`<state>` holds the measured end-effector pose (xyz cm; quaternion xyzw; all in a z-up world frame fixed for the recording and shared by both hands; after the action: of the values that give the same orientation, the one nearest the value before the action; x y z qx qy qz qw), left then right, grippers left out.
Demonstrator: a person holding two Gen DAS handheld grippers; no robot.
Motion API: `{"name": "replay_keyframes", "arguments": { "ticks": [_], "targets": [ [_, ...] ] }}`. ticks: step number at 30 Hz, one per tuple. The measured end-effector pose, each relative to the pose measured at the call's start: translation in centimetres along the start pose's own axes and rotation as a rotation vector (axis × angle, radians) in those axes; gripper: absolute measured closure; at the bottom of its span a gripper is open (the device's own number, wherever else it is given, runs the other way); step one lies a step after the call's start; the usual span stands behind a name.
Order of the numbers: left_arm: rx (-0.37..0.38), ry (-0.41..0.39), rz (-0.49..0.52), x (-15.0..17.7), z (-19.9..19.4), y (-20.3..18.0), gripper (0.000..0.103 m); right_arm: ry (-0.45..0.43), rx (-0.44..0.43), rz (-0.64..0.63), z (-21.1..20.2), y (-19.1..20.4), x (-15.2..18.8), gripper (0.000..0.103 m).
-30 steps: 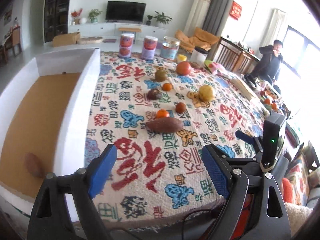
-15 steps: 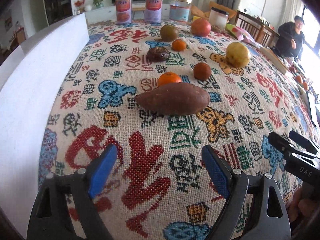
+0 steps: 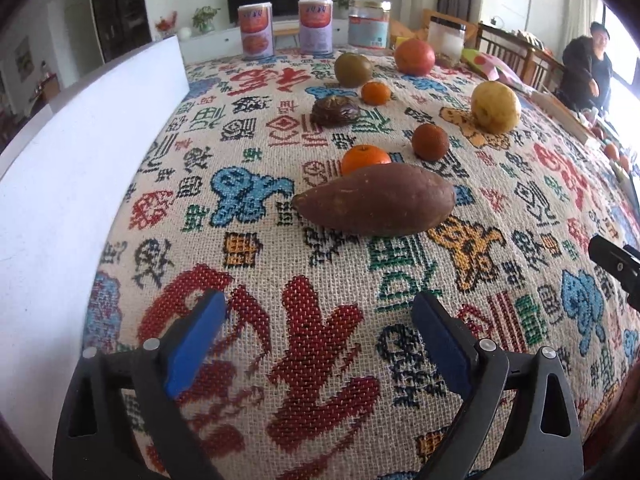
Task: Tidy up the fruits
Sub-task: 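Bring both tools back over the table toward the remaining fruit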
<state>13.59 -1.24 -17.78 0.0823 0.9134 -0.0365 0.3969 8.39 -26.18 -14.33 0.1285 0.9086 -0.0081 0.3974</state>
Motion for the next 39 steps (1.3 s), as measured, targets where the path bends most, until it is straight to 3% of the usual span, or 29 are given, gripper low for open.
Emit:
{"name": "replay_keyframes", "arguments": {
  "ticks": [3, 7, 11, 28, 31, 34, 36, 39],
  "targets": [
    [-0.004, 0.000, 0.003, 0.0, 0.0, -0.1, 0.007, -0.082, 0.033, 0.029, -0.8, -0.9, -1.2, 0.000],
    [-0.004, 0.000, 0.003, 0.0, 0.0, -0.1, 0.006, 0.051, 0.057, 0.006, 2.0, -0.9, 0.2, 0.000],
    [-0.005, -0.001, 0.003, 0.0, 0.0, -0.1, 0.006, 0.059, 0.049, -0.053, 2.0, 0.4, 0.6, 0.000],
    [-0.004, 0.001, 0.001, 0.0, 0.0, 0.0, 0.006, 0.069, 0.038, -0.051, 1.9, 0.4, 0.7, 0.000],
    [0.033, 0.000, -0.011, -0.1, -0.2, 0.2, 0.006, 0.068, 0.039, -0.052, 1.8, 0.4, 0.8, 0.000],
    [0.137, 0.016, -0.081, -0.8, -0.8, 0.7, 0.007, 0.068, 0.038, -0.052, 1.8, 0.4, 0.8, 0.000],
    [0.191, -0.023, -0.131, -2.8, -1.3, 1.2, 0.007, 0.068, 0.039, -0.051, 1.8, 0.4, 0.8, 0.000],
    [0.204, -0.074, -0.130, -6.4, -1.1, 1.5, 0.007, 0.068, 0.039, -0.051, 1.9, 0.4, 0.8, 0.000]
  ]
}}
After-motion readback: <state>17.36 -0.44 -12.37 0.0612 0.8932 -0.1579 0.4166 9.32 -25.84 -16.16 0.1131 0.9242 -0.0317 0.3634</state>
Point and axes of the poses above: each gripper's, at about its wrist camera, not at the fingertips, and z roughly the way its jaws point, y to its left, x to its underside, the point moved 6 cm from there along z, roughly the way its jaws point, and after that the axes turned 9 degrees about -y, right-handed, at the moved point
